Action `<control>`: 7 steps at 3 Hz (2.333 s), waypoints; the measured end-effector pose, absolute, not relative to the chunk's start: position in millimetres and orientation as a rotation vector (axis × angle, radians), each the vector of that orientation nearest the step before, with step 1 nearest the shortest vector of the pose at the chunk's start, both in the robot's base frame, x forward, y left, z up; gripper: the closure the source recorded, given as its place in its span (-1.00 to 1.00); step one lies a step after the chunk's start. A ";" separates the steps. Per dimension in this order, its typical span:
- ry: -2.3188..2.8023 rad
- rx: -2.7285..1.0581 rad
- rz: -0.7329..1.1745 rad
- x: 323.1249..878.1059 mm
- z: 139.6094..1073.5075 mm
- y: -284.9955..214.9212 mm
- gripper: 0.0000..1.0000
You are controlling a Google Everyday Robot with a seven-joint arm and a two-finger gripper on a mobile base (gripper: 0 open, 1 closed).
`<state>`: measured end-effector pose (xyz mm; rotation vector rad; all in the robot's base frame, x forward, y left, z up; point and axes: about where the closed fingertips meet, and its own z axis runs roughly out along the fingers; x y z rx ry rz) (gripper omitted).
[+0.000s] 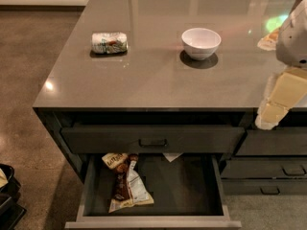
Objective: Pick brown chip bag from middle drawer and place on counter
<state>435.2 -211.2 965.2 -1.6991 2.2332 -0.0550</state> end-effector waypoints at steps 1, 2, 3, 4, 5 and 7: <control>2.265 -1.609 0.069 428.9 926.2 -187.3 -1.00; 2.263 -1.591 0.179 427.1 868.3 -144.4 -1.00; 2.275 -1.634 0.252 427.8 824.1 -112.9 -1.00; 2.275 -1.632 0.246 426.4 826.0 -114.4 -1.00; 2.276 -1.579 0.183 416.7 835.3 -121.2 -1.00; 2.343 -1.305 0.291 375.3 779.7 -93.6 -1.00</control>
Offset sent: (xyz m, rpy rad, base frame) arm -0.0091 0.1212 -0.1775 0.2447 0.1436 -0.0346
